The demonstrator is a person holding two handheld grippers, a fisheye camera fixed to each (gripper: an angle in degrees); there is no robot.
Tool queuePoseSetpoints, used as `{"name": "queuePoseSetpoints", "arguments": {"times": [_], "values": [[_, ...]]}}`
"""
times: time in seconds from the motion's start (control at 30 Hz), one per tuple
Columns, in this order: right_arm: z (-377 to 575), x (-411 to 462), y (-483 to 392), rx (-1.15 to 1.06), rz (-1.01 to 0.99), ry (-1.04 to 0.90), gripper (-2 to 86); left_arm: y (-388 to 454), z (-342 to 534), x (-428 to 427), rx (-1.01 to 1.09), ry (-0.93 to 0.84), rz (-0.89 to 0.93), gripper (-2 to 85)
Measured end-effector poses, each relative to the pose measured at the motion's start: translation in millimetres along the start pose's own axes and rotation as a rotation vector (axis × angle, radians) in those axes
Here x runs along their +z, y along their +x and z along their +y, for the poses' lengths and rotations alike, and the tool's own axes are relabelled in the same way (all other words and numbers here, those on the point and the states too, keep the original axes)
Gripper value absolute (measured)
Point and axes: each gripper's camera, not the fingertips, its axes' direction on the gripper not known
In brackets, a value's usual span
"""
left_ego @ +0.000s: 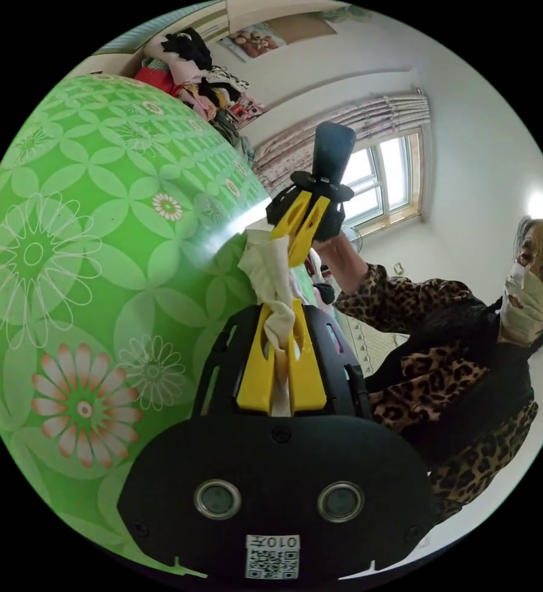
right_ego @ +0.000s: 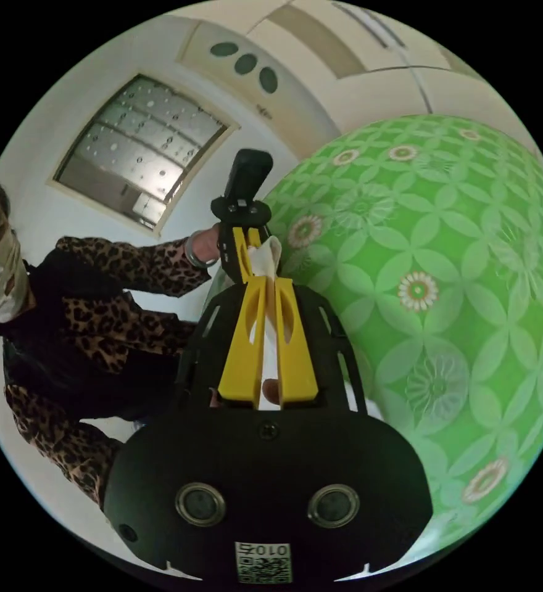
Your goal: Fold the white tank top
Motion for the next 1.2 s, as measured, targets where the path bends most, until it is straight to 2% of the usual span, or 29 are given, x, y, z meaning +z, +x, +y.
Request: {"name": "queuePoseSetpoints", "arguments": {"times": [0.17,0.27,0.33,0.43,0.53,0.6,0.73,0.9,0.97,1.2], "values": [[148,-6,-4,0.312,0.045,0.221,4.8,-3,-13,-9,-0.003,0.011,0.000,5.9],[275,4,-22,0.612,-0.003,0.383,11.4,-7,-19,-14,-0.009,0.021,0.025,6.0],[363,36,-53,0.784,-0.034,0.507,13.3,-14,-22,-17,-0.024,0.029,0.051,5.9],[429,100,-82,0.938,-0.107,0.594,13.9,-30,-26,-20,-0.072,0.045,0.109,5.9],[444,161,-94,0.969,-0.191,0.665,14.8,-41,-29,-21,-0.104,0.067,0.169,5.7],[438,194,-97,0.995,-0.204,0.659,15.5,-44,-31,-22,-0.121,0.074,0.171,5.6],[424,265,-95,0.989,-0.301,0.780,16.4,-47,-37,-27,-0.130,0.086,0.168,5.5],[409,316,-87,1.034,-0.247,0.949,13.3,-50,-41,-30,-0.138,0.099,0.185,5.3],[395,327,-83,1.042,-0.187,0.965,12.8,-49,-41,-30,-0.143,0.106,0.184,5.2],[369,359,-52,1.050,-0.167,1.111,11.1,-54,-43,-34,-0.147,0.126,0.191,5.3]]}}
